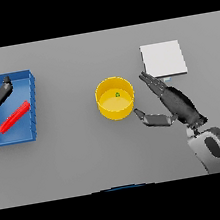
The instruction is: Pick up the red beaker and tilt it to pour out 1 green nut into yellow bowl. Pick up the yellow bowl and place it on the metallic measuring scale.
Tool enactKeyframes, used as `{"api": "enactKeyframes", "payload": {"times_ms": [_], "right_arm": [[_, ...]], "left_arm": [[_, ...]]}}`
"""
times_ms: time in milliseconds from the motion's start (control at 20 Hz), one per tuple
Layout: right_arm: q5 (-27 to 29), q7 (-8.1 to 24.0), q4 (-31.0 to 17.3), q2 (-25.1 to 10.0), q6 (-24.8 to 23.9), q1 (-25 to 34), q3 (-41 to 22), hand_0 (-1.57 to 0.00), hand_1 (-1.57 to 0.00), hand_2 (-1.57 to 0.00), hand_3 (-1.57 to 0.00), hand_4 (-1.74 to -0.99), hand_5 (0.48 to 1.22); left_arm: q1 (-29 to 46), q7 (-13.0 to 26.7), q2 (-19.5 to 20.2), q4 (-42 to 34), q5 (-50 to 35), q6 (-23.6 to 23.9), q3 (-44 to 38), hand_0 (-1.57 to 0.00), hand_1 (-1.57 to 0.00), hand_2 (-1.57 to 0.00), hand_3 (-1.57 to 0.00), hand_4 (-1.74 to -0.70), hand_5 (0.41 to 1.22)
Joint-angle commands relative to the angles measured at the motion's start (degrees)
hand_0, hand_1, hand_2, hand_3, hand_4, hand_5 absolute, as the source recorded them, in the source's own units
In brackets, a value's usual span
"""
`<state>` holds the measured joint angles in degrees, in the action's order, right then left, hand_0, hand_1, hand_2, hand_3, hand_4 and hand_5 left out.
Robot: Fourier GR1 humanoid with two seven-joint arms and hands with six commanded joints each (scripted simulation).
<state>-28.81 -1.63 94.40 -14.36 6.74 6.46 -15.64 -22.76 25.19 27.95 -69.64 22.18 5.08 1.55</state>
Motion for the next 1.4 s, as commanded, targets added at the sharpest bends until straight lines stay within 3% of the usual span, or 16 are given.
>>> {"api": "enactKeyframes", "payload": {"times_ms": [0, 150, 350, 550, 950, 1350], "right_arm": [[-2.3, -0.3, -1.0, -1.5, 1.3, 2.3, -1.5, 0.0, 0.0, 0.0, 0.0, -1.122, 0.674], [-7.0, -1.4, -4.8, -5.1, 5.5, 8.3, -5.4, 0.0, 0.0, 0.0, 0.0, -1.192, 0.677], [-12.3, -5.2, -8.7, -9.1, 10.2, 16.1, -10.4, 0.0, 0.0, 0.0, 0.0, -1.225, 0.684], [-18.3, -8.0, -13.0, -10.5, 12.9, 21.9, -16.4, 0.0, 0.0, 0.0, 0.0, -1.218, 0.707], [-20.9, -8.9, -23.7, -6.3, 17.9, 30.3, -21.8, 0.0, 0.0, 0.0, 0.0, -1.238, 0.727], [-22.6, -9.5, -29.4, -4.0, 20.3, 34.2, -25.0, 0.0, 0.0, 0.0, 0.0, -1.263, 0.739]], "left_arm": [[-0.3, 0.6, 0.0, -0.2, 0.4, 0.1, 0.2, -0.02, -0.02, -0.02, -0.02, -0.74, 0.668], [-0.7, 0.5, 0.3, 0.9, 0.2, -0.3, 0.1, -0.01, -0.01, -0.01, -0.01, -0.73, 0.68], [-0.5, 1.0, 0.3, 0.9, 0.4, -0.4, 0.3, 0.0, 0.0, 0.0, 0.0, -0.74, 0.696], [-1.0, 1.0, 0.4, 1.1, 0.2, -0.5, 0.2, 0.0, 0.0, 0.0, 0.0, -0.75, 0.704], [0.1, 1.3, 1.3, -0.3, -0.1, -0.9, -0.2, 0.0, 0.0, 0.0, 0.0, -0.74, 0.698], [0.2, 0.1, 1.8, 0.4, -0.7, -1.3, -0.7, 0.0, 0.0, 0.0, 0.0, -0.74, 0.699]]}}
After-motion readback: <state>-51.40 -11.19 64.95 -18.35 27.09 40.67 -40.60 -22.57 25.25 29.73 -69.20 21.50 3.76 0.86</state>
